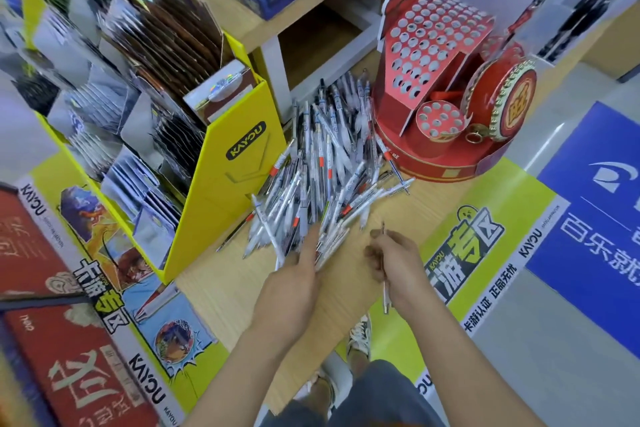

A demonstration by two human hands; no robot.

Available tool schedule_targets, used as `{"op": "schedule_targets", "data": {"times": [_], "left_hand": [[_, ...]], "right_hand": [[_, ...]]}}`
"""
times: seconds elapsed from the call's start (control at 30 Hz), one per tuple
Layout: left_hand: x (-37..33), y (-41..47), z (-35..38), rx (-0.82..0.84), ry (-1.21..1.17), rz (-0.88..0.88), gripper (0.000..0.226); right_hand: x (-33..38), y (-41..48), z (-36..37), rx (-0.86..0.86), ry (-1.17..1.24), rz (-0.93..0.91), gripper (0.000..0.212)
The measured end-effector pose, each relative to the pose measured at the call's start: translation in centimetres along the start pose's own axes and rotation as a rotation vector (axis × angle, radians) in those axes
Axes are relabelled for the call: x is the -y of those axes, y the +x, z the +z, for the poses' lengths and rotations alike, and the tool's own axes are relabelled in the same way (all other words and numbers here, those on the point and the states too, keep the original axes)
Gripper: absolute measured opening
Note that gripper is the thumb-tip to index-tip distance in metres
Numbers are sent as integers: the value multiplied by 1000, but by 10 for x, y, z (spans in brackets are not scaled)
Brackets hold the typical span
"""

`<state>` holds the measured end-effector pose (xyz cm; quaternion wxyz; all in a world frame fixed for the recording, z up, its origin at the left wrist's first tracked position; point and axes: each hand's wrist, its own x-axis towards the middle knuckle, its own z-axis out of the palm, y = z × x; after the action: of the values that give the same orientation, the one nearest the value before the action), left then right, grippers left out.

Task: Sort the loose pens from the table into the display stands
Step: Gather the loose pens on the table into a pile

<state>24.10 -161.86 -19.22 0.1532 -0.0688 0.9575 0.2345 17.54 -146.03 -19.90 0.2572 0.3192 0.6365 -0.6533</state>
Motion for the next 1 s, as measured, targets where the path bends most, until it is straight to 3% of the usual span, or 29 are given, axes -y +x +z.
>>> {"op": "schedule_targets", "data": {"times": [0.07, 0.23, 0.47, 0.6, 0.73, 0.87, 1.0], "left_hand": [[4, -9, -2, 27, -48, -10, 72], [8, -28, -3, 19, -289, -76, 63], [12, -44, 8, -107, -517, -192, 42], [-17, -52, 7, -143, -788, -216, 22], [-61, -48, -3, -91, -1102, -195, 14], [-81, -44, -18, -66, -1189, -203, 8], [-91, -48, -33, -24, -1246, -202, 10]], "right_hand": [[-4, -4, -2, 31, 125, 28, 11], [-13, -10, 2, 81, 134, 68, 2], [-11, -2, -14, -32, 101, -39, 14], [-3, -13, -20, 216, 289, 75, 25], [9, -35, -5, 498, 231, 40, 41], [33, -43, -6, 481, 169, -42, 26], [44, -46, -9, 417, 90, -130, 24]]}}
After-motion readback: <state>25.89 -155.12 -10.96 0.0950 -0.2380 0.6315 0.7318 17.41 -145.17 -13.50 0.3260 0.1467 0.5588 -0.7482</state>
